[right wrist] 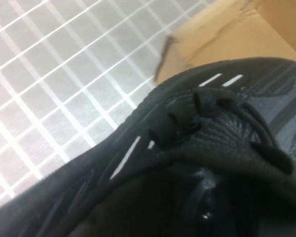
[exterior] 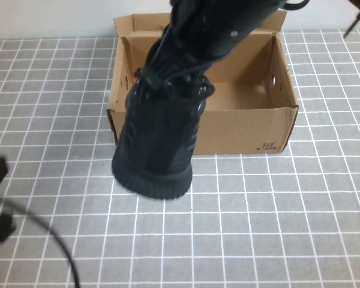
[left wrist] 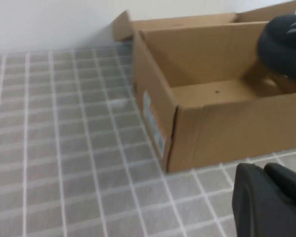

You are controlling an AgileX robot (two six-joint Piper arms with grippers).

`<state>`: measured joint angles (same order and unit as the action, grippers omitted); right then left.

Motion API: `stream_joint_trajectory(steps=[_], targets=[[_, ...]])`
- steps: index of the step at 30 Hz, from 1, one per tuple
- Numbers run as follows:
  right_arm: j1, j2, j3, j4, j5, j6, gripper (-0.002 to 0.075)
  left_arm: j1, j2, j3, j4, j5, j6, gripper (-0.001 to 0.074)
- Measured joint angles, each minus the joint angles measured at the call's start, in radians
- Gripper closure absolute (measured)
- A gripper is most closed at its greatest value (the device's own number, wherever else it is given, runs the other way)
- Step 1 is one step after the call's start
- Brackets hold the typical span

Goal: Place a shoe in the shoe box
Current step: Hand over the shoe

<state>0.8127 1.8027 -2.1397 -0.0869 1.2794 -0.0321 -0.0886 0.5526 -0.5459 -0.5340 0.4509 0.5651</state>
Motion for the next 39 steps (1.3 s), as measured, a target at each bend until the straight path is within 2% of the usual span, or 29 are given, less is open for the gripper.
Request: stream_joint_trajectory(steps=[5,9,14,23,26,30,33,35,39], targets=[[-0.071,0.049,-0.035,0.024,0.002,0.032,0.0732,-0.002,0.162,-0.114,-0.201,0.003,0.268,0.0735],[-0.127,0.081,-0.041,0.044,0.002,0.064,0.0732,-0.054,0.286,-0.190,-0.377,0.003,0.468,0.0735],[-0.169,0.106,-0.044,0.053,0.004,0.071,0.0732,-0.188,0.431,-0.281,-0.454,-0.027,0.589,0.0735],[-0.173,0.115,-0.046,0.059,0.004,0.071,0.0732,-0.449,0.603,-0.388,-0.479,-0.180,0.718,0.0727],[-0.173,0.115,-0.046,0.059,0.004,0.071,0.0732,-0.482,0.617,-0.413,-0.485,-0.191,0.722,0.0651],[-0.173,0.115,-0.046,0.057,0.004,0.071,0.0732,-0.488,0.617,-0.447,-0.485,-0.165,0.709,0.0388],[-0.173,0.115,-0.046,0.055,0.004,0.071,0.0732,-0.488,0.617,-0.451,-0.489,-0.140,0.638,0.0252],[-0.173,0.115,-0.046,0.053,0.004,0.071,0.0732,-0.488,0.617,-0.452,-0.477,-0.110,0.600,0.0238],[-0.173,0.115,-0.046,0.053,0.004,0.071,0.0732,-0.490,0.617,-0.454,-0.371,-0.067,0.488,0.0261]])
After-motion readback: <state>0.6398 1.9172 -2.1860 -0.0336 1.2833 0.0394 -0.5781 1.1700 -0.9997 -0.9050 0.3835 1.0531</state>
